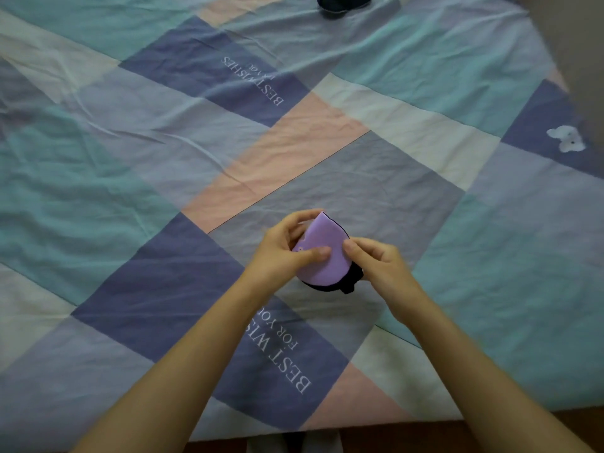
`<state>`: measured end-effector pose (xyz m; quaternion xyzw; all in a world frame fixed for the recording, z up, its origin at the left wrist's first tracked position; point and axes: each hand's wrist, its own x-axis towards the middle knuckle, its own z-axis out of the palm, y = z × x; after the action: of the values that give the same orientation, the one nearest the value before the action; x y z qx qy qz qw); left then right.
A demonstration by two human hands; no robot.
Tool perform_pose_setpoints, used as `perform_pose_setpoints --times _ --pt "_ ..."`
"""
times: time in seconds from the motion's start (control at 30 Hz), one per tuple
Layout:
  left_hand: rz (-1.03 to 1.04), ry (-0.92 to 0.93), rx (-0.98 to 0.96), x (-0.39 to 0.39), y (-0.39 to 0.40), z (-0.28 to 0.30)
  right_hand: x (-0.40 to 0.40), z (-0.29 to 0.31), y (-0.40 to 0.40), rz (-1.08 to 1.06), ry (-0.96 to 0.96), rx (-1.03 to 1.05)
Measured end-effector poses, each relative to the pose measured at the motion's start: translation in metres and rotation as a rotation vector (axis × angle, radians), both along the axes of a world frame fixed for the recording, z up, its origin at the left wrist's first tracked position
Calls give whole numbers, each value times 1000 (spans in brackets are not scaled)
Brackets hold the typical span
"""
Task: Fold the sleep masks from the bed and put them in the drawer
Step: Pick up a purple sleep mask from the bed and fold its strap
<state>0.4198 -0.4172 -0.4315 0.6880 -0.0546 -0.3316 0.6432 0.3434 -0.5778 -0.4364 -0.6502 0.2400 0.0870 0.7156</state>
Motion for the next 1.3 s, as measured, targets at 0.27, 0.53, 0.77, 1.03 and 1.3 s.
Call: perform_pose_setpoints --times 0.27,0.53,0.77,1.03,1.3 --pt "29 124 145 -3 -6 5 0 3 5 -39 -41 58" --pt "142 71 97 -1 -5 -1 5 -1 7 17 50 -41" --pt "160 236 140 1 8 -8 1 -9 3 -110 47 -21" --pt "369 234 69 12 21 -7 -14 -27 3 -37 -84 -363" --pt "479 175 212 12 34 -24 2 1 7 -391 24 691"
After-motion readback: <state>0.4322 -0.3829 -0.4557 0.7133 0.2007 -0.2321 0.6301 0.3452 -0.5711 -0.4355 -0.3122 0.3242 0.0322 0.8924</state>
